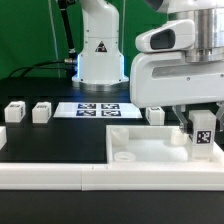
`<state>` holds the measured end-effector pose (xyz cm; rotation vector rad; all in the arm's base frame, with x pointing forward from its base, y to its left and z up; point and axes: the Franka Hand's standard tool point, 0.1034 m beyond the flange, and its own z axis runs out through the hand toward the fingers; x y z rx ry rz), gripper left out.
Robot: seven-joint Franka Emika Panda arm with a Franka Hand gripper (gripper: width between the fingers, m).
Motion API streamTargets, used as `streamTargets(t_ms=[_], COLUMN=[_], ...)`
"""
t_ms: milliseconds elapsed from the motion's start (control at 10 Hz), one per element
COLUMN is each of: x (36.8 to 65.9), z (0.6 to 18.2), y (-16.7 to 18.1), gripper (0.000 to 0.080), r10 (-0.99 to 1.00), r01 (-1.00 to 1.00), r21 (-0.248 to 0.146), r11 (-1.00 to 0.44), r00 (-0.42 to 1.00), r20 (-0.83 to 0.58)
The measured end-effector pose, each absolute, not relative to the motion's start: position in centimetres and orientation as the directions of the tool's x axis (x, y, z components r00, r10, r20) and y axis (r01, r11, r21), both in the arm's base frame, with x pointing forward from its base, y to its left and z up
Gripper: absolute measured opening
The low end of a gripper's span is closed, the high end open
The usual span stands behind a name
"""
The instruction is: Assemble square table
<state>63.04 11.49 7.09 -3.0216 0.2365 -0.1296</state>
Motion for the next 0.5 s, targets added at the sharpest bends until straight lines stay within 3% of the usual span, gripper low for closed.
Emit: streamTargets(t_ms=[300, 500], x=[62.98, 62.52], z=[7.0, 6.96], y=[11.29, 11.19], gripper=[0.0288, 0.029], r10=[-0.562, -0.848], r01=[-0.552, -0.837], r21=[-0.14, -0.189], r11=[-0.822, -0.514], r00=[0.827, 0.529], r20=[0.036, -0.037])
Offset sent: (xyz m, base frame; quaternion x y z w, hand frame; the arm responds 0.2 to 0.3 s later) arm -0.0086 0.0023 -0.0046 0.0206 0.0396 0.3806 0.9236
